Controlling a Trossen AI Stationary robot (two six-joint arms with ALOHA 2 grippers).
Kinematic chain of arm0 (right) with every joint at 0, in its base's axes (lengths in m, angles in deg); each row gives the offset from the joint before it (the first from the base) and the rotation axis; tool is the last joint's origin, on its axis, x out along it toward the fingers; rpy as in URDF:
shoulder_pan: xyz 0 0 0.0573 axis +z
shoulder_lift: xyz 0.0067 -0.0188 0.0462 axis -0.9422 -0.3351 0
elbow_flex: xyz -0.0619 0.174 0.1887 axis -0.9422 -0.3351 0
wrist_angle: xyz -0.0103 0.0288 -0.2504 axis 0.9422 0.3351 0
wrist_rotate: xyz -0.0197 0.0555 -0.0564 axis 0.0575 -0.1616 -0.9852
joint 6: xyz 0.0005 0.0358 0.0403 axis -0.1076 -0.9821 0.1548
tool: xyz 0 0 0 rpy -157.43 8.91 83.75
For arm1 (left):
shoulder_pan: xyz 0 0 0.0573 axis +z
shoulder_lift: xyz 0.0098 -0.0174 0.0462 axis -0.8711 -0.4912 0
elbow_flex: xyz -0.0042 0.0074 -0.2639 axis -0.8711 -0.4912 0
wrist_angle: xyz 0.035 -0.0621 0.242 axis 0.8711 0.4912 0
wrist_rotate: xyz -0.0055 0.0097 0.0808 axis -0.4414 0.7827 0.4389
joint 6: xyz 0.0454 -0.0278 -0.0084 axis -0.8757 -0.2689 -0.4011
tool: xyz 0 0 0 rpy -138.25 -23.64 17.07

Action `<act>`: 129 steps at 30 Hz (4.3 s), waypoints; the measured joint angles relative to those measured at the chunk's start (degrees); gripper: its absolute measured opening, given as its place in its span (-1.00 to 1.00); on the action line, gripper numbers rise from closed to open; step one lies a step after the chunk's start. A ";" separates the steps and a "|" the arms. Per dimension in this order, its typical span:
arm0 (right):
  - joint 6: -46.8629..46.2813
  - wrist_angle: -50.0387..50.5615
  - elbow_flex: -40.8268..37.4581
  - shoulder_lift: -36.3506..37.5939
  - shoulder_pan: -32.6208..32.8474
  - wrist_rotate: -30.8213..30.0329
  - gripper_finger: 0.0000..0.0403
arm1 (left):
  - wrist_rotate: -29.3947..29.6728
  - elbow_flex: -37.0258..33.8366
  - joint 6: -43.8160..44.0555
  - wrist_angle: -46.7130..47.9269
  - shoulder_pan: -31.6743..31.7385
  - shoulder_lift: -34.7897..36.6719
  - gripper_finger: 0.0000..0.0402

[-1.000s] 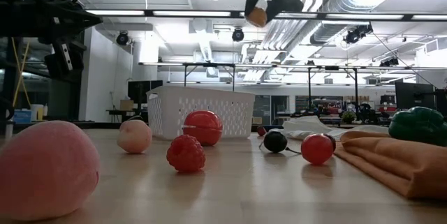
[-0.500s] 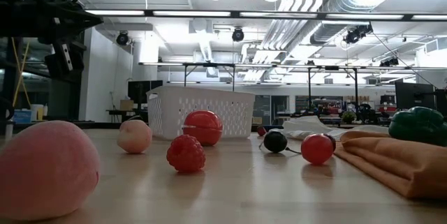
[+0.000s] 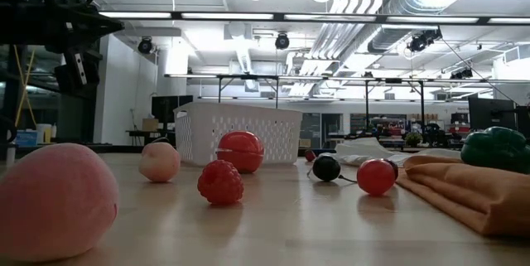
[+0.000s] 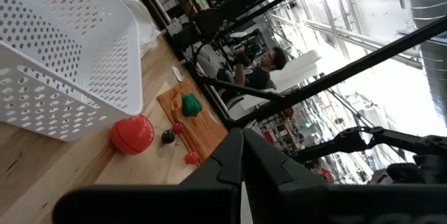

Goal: Pick and placing Produce into tupperware
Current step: Put the croissant in the basket

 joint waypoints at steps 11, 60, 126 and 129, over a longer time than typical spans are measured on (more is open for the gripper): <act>10.05 -1.31 -0.07 -0.65 0.00 0.38 0.05 | 0.00 0.00 0.00 0.04 -0.01 -0.01 -1.00; 13.71 -3.37 -0.13 -28.46 0.11 2.48 0.05 | 0.00 0.00 -1.49 0.02 0.01 -0.01 -1.00; 8.27 -3.98 -0.11 -37.66 -0.59 2.46 0.05 | -0.68 0.00 -1.51 0.00 0.01 -0.25 -1.00; 7.45 -4.00 -0.11 -37.66 -0.73 2.46 0.05 | -0.68 0.00 -1.51 0.00 -0.01 -0.25 -1.00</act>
